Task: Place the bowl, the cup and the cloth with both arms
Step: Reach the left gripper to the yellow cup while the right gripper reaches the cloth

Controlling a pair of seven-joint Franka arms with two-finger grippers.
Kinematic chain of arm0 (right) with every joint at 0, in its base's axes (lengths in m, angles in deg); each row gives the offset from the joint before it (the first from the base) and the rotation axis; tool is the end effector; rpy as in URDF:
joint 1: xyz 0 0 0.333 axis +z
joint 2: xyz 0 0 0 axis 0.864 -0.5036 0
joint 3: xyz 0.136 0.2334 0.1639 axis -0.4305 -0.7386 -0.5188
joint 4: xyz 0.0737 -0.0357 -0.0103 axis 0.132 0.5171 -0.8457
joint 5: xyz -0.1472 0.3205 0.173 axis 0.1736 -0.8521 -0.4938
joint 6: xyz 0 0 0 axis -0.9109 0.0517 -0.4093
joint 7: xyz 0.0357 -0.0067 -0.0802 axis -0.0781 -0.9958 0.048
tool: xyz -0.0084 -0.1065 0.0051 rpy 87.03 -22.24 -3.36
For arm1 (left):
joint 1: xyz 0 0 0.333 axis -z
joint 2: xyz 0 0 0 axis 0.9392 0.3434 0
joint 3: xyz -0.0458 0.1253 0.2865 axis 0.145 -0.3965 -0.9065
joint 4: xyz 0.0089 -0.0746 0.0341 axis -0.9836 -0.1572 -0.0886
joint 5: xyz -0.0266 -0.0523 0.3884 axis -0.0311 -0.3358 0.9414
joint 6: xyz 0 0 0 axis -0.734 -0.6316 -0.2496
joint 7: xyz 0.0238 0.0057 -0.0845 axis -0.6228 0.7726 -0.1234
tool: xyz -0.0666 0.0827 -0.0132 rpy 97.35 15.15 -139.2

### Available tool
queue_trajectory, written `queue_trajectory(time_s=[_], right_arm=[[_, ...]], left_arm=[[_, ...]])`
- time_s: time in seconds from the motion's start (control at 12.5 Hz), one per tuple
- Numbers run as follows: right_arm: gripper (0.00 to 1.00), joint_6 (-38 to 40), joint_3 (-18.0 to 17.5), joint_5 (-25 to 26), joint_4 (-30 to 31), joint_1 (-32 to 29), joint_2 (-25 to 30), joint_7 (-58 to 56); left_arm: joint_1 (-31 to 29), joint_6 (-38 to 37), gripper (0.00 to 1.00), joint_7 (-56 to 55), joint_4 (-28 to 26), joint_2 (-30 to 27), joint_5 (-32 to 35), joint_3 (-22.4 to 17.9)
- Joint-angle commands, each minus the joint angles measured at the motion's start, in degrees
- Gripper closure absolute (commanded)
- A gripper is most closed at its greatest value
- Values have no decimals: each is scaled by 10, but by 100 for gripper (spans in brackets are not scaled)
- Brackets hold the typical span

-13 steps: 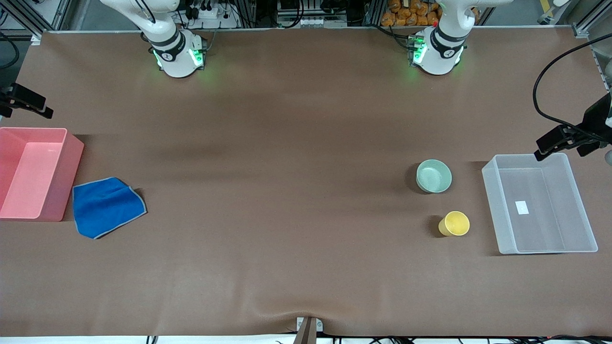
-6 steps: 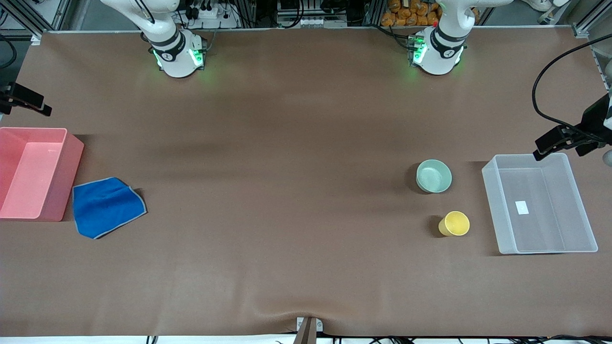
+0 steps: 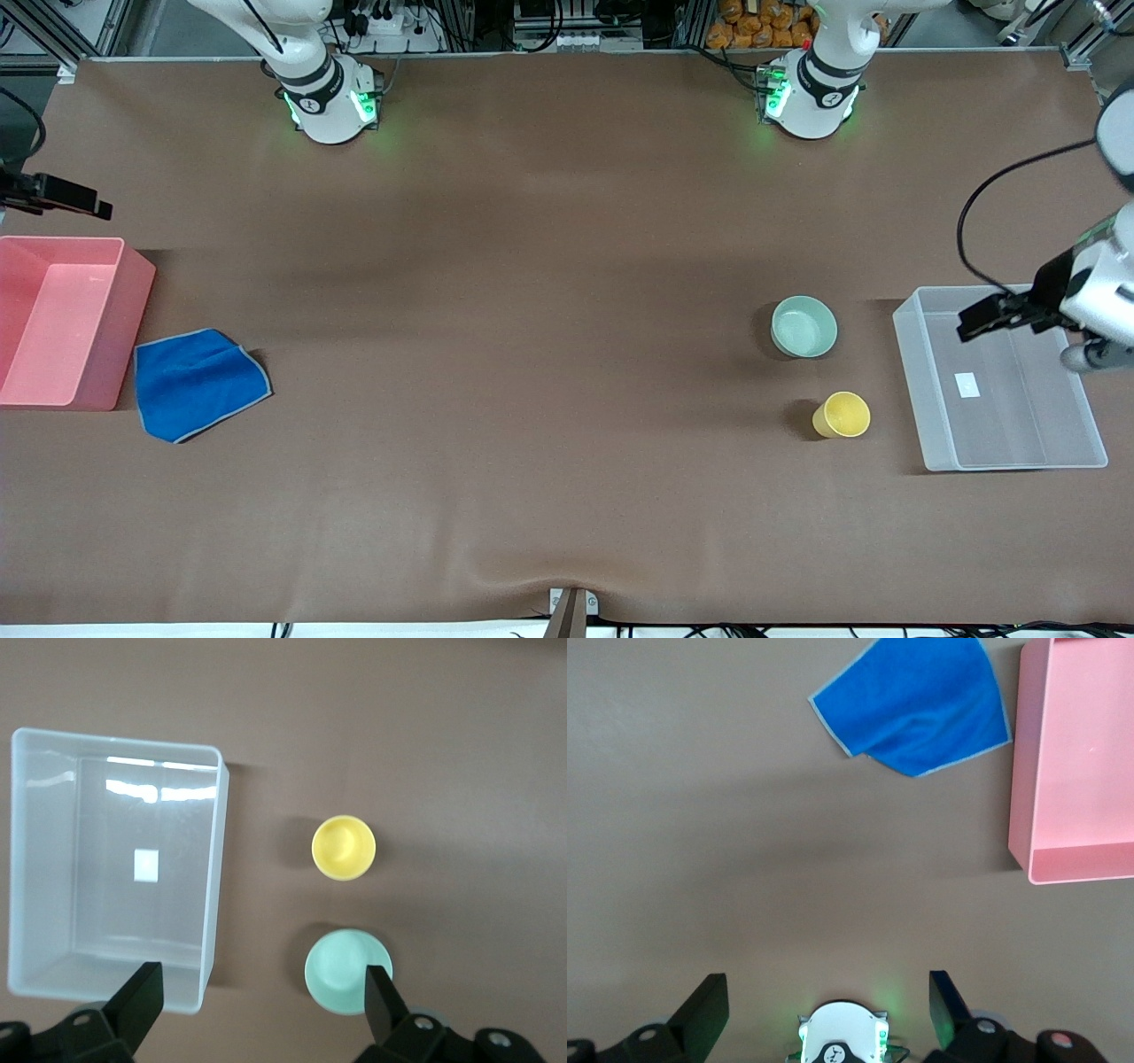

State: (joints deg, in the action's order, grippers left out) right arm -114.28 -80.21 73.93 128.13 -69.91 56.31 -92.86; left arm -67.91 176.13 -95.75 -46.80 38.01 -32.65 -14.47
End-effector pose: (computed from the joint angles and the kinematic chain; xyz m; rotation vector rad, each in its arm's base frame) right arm 0.5298 -0.1046 0.5684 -3.0430 0.1770 0.4254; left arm 0.6389 0.0015 0.5125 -3.1310 -0.1851 -0.0996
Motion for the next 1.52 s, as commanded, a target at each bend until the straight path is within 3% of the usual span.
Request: queue_trajectory(time_s=[0.0,0.64,0.88,1.2,1.36,1.44], right_arm=[[0,-1,-7,-9,23,-24,-17,0],[0,-113,-7,-13,31,-42,-153,46],[0,-177,-6,-80,32,-54,-185,72],[0,-242,-5,-80,34,-51,-230,139],[0,-302,-5,-80,38,-50,-259,162],[0,-353,-5,-80,58,-49,-268,178]], left_arm=[[-2,28,0,8,10,43,4,2],[6,127,0,4,7,181,-22,7],[-1,131,0,7,9,201,-26,7],[6,195,0,-1,5,244,-42,6],[6,226,11,-4,3,262,-42,6],[6,235,37,-4,2,268,-42,6]])
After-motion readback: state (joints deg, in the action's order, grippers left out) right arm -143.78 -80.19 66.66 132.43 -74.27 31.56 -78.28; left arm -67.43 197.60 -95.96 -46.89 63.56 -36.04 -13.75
